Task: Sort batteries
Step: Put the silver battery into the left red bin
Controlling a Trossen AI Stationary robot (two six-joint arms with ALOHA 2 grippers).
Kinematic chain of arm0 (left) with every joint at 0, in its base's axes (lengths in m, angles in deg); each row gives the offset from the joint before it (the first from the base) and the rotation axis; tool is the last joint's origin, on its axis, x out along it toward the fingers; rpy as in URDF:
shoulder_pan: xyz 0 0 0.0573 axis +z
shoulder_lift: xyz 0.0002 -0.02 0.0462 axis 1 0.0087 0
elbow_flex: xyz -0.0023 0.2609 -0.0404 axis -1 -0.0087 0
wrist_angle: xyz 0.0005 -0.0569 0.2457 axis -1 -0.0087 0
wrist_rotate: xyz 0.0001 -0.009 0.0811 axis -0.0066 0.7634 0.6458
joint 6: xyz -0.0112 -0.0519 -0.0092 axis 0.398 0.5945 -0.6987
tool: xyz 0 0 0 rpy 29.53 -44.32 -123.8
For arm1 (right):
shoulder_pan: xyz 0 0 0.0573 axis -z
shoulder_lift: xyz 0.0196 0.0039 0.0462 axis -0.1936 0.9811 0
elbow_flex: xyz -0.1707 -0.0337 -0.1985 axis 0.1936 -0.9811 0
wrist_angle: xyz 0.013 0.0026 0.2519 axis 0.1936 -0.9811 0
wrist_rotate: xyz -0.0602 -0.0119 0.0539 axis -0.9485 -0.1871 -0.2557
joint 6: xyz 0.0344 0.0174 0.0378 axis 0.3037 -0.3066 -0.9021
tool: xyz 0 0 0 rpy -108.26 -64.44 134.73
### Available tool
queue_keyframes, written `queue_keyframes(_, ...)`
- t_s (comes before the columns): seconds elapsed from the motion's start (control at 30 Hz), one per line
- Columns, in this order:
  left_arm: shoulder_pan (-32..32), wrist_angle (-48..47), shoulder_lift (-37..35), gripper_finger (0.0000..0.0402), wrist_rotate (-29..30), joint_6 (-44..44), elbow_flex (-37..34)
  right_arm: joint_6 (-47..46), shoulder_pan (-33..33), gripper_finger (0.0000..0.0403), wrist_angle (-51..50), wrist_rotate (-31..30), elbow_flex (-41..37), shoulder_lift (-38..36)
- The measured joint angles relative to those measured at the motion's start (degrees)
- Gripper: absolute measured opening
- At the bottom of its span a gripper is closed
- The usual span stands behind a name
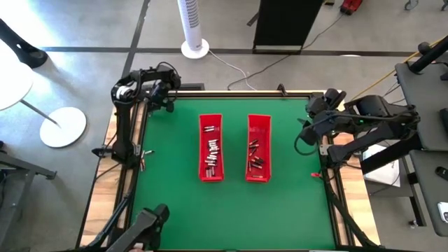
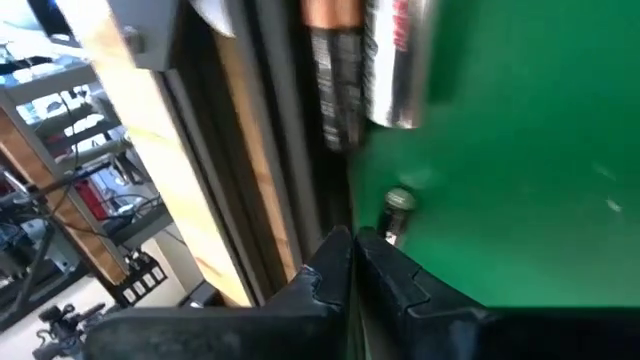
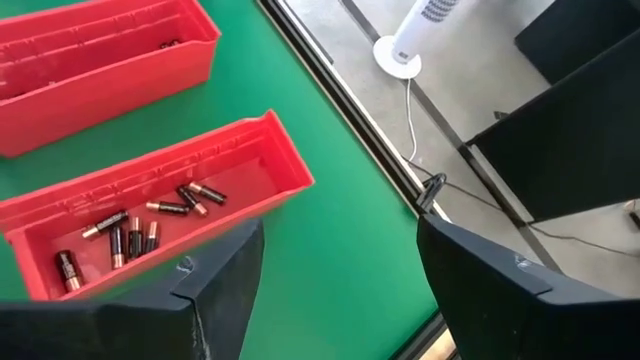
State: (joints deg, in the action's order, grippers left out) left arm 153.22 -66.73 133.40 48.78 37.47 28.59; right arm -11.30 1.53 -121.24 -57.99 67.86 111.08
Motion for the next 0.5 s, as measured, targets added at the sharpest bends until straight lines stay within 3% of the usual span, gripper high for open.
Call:
queue_keyframes(0.33,-1.05,-1.28,-0.26,0.0,-0.55,-3.24,-0.25,1.54,0.02,0.0256,-0.08,-0.58,0.0,-1.32)
queue_keyframes(0.5,-3.19,-1.33,-3.31,0.0,-0.78,-13.12,-0.16,2.5,0.0,0.0269,-0.04,-3.49,0.0,-1.86)
